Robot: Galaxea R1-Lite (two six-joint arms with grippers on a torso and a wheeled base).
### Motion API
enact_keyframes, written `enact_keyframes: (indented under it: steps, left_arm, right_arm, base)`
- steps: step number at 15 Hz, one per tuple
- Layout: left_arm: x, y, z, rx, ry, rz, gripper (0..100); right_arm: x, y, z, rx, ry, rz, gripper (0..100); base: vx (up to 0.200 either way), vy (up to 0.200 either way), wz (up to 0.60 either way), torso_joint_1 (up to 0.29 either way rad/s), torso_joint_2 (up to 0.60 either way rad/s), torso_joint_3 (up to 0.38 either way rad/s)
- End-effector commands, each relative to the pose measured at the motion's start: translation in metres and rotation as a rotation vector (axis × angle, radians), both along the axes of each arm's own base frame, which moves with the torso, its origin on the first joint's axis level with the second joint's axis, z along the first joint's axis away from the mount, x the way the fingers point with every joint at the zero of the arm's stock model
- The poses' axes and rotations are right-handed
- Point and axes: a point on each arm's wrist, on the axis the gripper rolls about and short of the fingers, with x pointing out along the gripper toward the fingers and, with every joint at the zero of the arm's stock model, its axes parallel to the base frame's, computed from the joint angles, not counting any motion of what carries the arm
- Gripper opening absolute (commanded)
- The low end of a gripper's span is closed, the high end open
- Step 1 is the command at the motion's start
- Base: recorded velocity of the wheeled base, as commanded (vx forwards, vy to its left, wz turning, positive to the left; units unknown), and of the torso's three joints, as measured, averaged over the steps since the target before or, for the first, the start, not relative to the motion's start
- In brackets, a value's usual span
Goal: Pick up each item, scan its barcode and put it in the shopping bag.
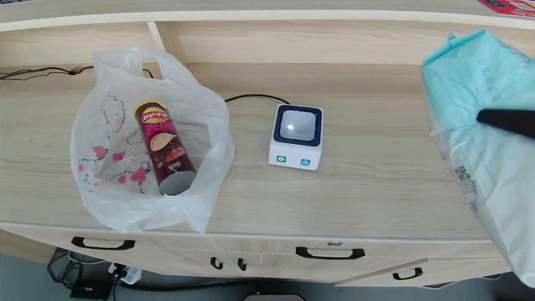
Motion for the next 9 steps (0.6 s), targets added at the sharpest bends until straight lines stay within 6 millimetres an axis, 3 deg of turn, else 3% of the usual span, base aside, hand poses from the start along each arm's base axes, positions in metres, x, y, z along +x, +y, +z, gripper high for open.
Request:
enact_keyframes:
  steps: [1,5,7,9]
  left_arm:
    - [0.000,0.000,0.000,0.000,0.001,0.000,100]
    - [0.000,0.000,0.000,0.002,0.000,0.000,100]
    - [0.000,0.000,0.000,0.003,0.000,0.000,100]
    - [0.000,0.000,0.000,0.002,0.000,-0.001,100]
  right_arm:
    - [-0.003,0.013,-0.004,0.128,0.091,0.088,0]
    - [0.019,0.052,-0.003,0.454,0.184,0.258,0]
    - [0.027,0.066,-0.017,0.543,0.205,0.375,0]
    - [0.034,0.087,-0.047,0.563,0.200,0.472,0]
  base:
    - [0.000,0.000,0.00,0.000,0.00,0.000]
    - [0.000,0.000,0.00,0.000,0.00,0.000]
    - [0.000,0.000,0.00,0.000,0.00,0.000]
    - [0.000,0.000,0.00,0.000,0.00,0.000]
